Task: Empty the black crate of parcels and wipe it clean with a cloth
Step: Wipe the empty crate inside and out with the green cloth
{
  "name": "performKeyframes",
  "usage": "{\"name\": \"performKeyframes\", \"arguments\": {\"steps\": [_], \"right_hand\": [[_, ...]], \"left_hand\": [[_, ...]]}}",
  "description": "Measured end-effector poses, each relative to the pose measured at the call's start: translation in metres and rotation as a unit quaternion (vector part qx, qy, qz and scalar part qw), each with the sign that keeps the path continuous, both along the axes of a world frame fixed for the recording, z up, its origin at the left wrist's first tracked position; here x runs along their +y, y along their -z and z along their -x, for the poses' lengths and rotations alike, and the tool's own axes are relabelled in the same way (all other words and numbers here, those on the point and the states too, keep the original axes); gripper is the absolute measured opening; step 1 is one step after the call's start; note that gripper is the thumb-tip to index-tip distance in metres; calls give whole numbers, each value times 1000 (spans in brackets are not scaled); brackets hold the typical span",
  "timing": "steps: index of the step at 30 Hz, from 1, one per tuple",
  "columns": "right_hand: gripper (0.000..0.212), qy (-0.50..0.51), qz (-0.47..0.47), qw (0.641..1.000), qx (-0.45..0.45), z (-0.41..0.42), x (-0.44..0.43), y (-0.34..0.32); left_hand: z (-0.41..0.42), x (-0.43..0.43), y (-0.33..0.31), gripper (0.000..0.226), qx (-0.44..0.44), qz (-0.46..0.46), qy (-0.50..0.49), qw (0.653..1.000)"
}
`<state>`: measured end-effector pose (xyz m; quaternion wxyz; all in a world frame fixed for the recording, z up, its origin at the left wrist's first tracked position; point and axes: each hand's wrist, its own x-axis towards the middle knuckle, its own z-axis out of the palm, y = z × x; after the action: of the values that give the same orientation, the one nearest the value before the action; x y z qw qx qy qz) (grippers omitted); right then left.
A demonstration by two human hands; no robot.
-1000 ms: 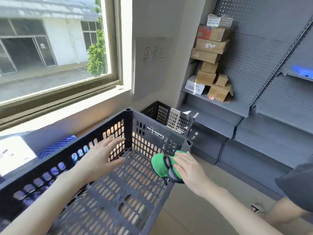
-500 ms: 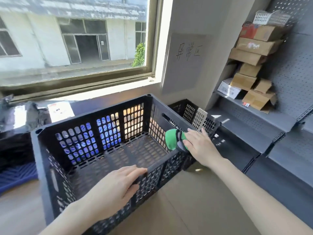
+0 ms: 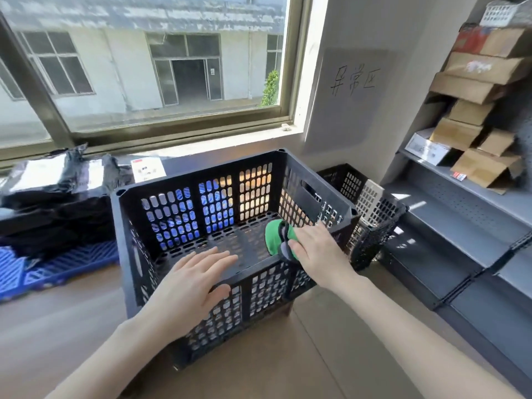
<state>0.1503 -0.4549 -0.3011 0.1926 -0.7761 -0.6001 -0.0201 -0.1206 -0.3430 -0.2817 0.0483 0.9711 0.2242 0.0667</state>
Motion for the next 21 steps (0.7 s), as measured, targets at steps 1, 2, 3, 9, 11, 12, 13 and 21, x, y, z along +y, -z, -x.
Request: {"name": "performKeyframes", "arguments": {"steps": [1,2,3,9,11,12,13,21], "right_hand": [[45,-11,-10,1000,3,11,1,1],[46,-21,-18,1000,7,22,2,3],[47,-31,-22,999,7,33,2,6],[45,-90,-36,995,-7,107,10,20],[44,-108,-44,993,-13,130,14,22],[44,-116,-50,992,-14,141,16,23],[43,-124,-57,991,-15,152,17,23],[38,-155,-96,982,-57,210,18,23]], "left_hand": [[9,2,0,57,6,-2,-9,1000],[18,3,0,59,11,3,-20,1000],[27,2,1,62,12,11,-32,999],[84,-6,7,73,-17,26,-98,995],[102,-10,8,75,-22,25,-119,992],[110,-12,9,75,-24,27,-128,991],[117,-13,10,74,-25,29,-136,990],[124,-28,12,85,-62,56,-157,984]]}}
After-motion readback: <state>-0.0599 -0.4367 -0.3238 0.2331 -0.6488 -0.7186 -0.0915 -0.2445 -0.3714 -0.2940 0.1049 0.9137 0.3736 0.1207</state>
